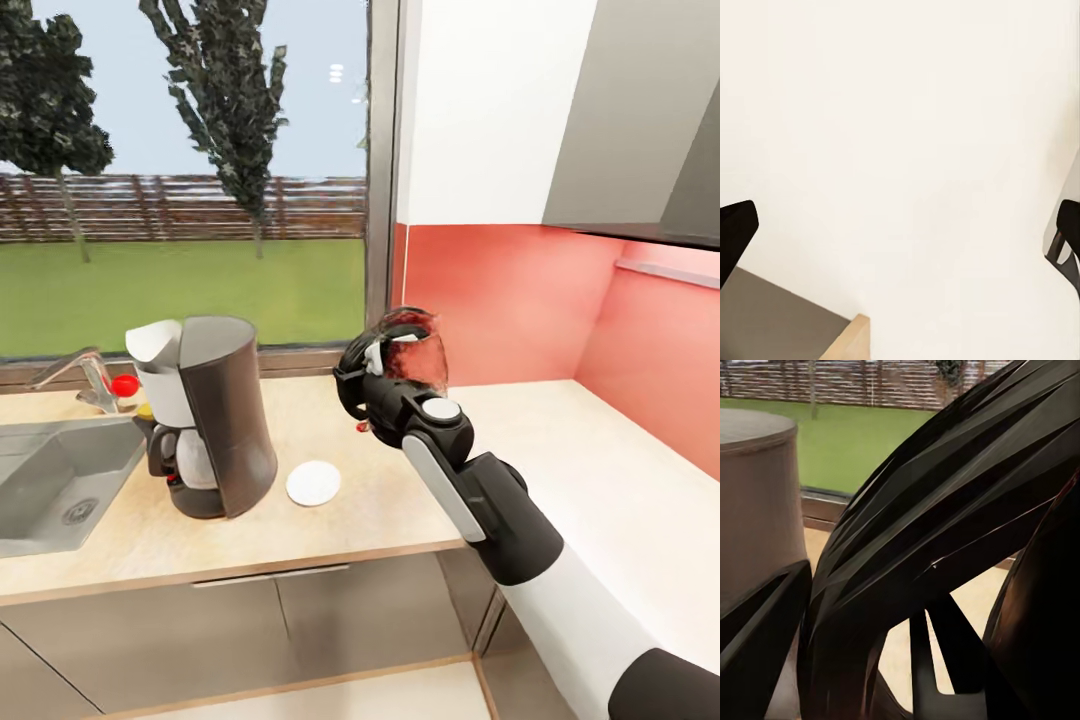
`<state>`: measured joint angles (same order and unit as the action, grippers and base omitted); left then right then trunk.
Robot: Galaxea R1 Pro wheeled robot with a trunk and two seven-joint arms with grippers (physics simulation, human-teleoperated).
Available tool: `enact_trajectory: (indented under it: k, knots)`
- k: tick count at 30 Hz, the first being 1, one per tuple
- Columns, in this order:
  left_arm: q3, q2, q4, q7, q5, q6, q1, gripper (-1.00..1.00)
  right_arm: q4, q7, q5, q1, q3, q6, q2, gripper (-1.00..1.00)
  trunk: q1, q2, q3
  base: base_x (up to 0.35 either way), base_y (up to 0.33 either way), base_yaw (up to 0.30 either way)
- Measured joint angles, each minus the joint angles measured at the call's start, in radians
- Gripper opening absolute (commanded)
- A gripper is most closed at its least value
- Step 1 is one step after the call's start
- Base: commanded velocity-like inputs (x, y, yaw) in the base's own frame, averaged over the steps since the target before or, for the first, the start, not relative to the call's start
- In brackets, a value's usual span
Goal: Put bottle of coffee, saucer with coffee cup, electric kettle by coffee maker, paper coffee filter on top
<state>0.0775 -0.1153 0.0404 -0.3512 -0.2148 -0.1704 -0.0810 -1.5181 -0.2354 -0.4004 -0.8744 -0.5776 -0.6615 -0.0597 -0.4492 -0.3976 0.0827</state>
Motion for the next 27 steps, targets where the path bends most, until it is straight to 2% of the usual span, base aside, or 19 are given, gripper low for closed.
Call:
enact_trajectory:
  k: [7, 16, 27]
  knots:
    - [0.0, 0.0, 0.0, 0.0, -0.001, 0.002, 0.0, 1.0, 0.004, 0.002, -0.003, 0.0, -0.006, 0.001, 0.003, -1.0, 0.0, 0.0, 0.0, 0.035, -0.008, 0.0]
    - [-0.001, 0.0, 0.0, 0.0, -0.001, 0.0, 0.0, 1.0, 0.004, -0.001, -0.007, 0.0, -0.014, 0.002, -0.003, -1.0, 0.0, 0.0, 0.0, 0.268, 0.0, 0.0]
    - [0.0, 0.0, 0.0, 0.0, -0.001, 0.0, 0.0, 1.0, 0.004, -0.003, -0.007, 0.001, -0.013, 0.001, -0.002, -1.0, 0.0, 0.0, 0.0, 0.081, 0.0, 0.013]
